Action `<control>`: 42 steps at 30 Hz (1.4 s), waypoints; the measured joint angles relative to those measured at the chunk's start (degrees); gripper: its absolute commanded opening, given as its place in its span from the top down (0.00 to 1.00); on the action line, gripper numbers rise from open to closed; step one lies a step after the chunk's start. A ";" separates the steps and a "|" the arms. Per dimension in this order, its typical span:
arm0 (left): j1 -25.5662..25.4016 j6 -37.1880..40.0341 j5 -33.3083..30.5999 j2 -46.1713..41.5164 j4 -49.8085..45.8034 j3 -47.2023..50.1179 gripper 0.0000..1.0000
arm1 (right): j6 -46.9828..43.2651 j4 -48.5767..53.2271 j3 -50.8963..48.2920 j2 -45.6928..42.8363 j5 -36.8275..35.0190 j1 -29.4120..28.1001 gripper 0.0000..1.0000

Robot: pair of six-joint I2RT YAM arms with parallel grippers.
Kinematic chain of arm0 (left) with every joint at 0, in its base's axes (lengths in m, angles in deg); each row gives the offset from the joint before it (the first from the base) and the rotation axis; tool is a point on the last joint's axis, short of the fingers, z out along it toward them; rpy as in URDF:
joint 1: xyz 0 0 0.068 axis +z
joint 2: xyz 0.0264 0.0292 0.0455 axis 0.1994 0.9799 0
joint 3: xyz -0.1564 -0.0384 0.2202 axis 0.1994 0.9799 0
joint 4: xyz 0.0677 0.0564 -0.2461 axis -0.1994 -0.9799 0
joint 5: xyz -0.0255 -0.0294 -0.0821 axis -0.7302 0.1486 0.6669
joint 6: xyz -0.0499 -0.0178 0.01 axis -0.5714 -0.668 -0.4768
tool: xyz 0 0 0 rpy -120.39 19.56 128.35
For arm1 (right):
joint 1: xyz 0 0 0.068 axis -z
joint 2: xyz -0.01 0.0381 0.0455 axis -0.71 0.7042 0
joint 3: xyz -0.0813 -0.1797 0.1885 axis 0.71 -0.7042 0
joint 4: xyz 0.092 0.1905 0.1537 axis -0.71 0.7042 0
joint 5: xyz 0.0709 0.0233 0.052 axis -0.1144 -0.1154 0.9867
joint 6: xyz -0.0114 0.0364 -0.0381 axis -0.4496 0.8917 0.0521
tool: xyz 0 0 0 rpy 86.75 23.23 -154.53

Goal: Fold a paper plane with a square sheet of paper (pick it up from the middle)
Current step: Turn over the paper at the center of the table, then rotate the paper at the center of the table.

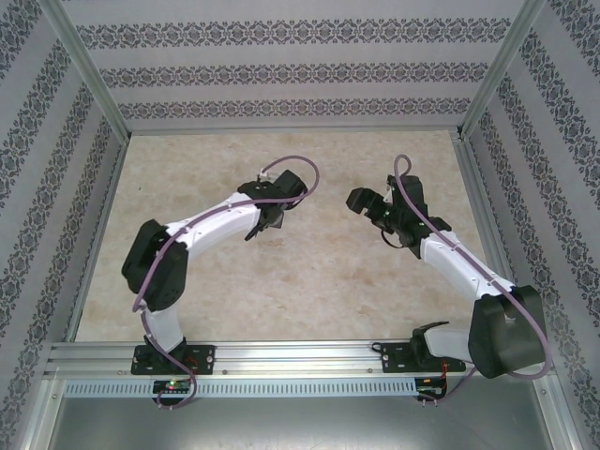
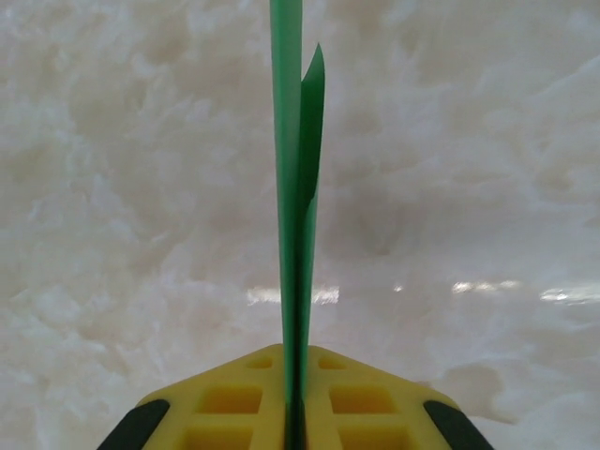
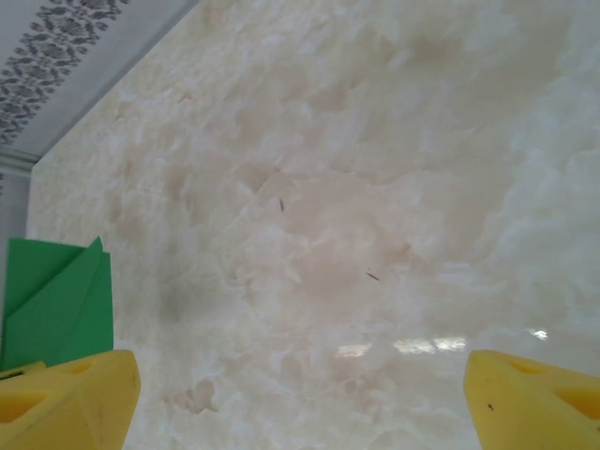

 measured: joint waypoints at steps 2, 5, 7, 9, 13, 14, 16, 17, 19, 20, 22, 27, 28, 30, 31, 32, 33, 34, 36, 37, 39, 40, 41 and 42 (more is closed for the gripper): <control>-0.24 -0.17 0.50 2.45 -0.50 -0.42 0.76 | 0.37 0.31 -0.31 0.00 -0.63 0.39 0.10; -0.48 -0.74 4.96 4.85 0.15 -0.59 0.63 | 0.63 0.52 -0.68 0.00 -1.09 0.94 0.11; -0.46 -1.49 8.83 5.46 1.36 -0.59 0.57 | 0.83 0.55 -1.01 0.00 -1.18 1.11 0.12; -0.15 -2.10 13.55 5.60 3.15 -0.57 0.49 | 0.98 0.57 -1.31 0.02 -1.27 1.11 0.14; 1.73 -3.52 22.82 4.70 8.66 1.40 0.37 | 1.49 0.52 -1.40 0.63 -0.44 1.07 0.16; 2.73 -3.91 25.16 3.82 10.23 2.82 0.34 | 1.68 0.50 -1.40 1.03 -0.39 0.79 0.17; 5.01 -4.81 28.76 1.44 12.52 5.86 0.28 | 2.01 0.52 -1.38 1.97 -0.63 -0.55 0.20; 6.36 -5.25 30.18 -0.15 13.51 7.48 0.25 | 2.21 0.66 -1.25 2.69 -0.92 -2.05 0.23; 8.81 -6.16 31.93 -3.41 15.26 10.25 0.19 | 2.78 1.40 0.00 4.74 -1.70 -5.97 0.32; 10.12 -6.58 32.50 -5.40 16.26 11.78 0.16 | 3.17 1.62 1.11 6.21 -2.05 -8.22 0.36; 12.52 -7.48 32.83 -9.33 17.99 14.88 0.10 | 4.04 1.86 3.89 9.53 -2.71 -12.76 0.43; 18.73 -9.31 32.26 -18.62 20.74 23.67 0.00 | 6.16 1.86 12.96 19.56 -3.67 -23.54 0.64; 19.74 -9.49 32.06 -19.91 20.87 25.03 0.00 | 6.49 1.99 14.91 21.53 -3.63 -25.11 0.65; 21.94 -9.75 31.71 -22.64 20.94 27.93 0.00 | 6.73 2.19 19.54 26.10 -3.34 -28.24 0.67; 22.77 -9.75 31.52 -23.58 20.94 28.94 0.00 | 6.73 2.40 21.66 28.11 -3.17 -29.46 0.67; 23.58 -9.77 31.19 -24.46 20.98 29.86 0.00 | 6.82 2.54 23.85 30.29 -2.95 -30.58 0.67; 24.24 -9.77 30.80 -25.16 21.05 30.62 0.00 | 6.84 2.71 25.99 32.44 -2.58 -31.58 0.67; 24.72 -9.77 30.60 -25.68 21.11 31.15 0.00 | 6.84 2.95 27.61 34.12 -2.21 -32.35 0.67; 25.51 -9.75 30.42 -26.64 21.31 32.30 0.00 | 6.82 3.82 30.97 37.79 -1.51 -33.59 0.67; 25.83 -9.73 30.45 -26.91 21.33 32.63 0.00 | 6.82 4.46 32.30 39.39 -1.22 -33.94 0.67; 26.27 -9.70 30.36 -26.99 21.38 32.92 0.00 | 6.62 5.77 34.03 41.70 -0.66 -34.18 0.67; 26.53 -9.70 30.42 -27.04 21.53 33.05 0.00 | 6.54 6.54 34.77 42.77 -0.42 -34.18 0.66; 26.60 -9.70 30.38 -27.10 21.70 33.20 0.00 | 6.36 7.34 35.41 43.58 -0.37 -34.16 0.66; 26.75 -9.70 30.45 -27.15 21.77 33.31 0.00 | 5.95 8.33 36.04 44.44 -0.37 -34.16 0.65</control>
